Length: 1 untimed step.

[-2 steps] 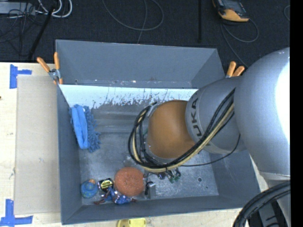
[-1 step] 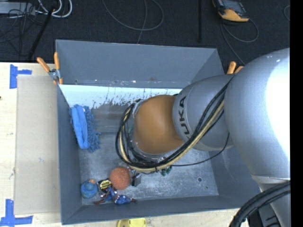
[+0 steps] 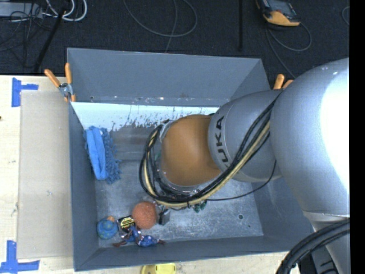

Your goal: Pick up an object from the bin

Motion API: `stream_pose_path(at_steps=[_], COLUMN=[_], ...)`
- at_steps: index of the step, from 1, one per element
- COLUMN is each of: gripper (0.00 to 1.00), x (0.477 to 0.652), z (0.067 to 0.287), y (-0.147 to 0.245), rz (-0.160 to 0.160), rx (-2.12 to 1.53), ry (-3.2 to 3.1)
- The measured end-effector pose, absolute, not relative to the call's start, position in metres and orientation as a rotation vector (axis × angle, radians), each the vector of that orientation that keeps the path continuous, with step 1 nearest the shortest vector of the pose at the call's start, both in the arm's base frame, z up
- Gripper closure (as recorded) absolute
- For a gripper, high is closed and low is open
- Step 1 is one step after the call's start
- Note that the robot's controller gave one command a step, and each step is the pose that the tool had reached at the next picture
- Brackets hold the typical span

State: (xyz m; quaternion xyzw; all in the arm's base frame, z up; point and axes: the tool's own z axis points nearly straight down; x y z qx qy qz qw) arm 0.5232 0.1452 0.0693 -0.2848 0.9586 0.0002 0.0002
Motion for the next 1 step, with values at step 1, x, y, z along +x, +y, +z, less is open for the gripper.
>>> stream_pose_path(at_steps=[1], gripper=[1.00], x=[0.5092], z=[0.1816], y=[0.1770], rz=[0.001], rx=[-0.903], ry=[3.009])
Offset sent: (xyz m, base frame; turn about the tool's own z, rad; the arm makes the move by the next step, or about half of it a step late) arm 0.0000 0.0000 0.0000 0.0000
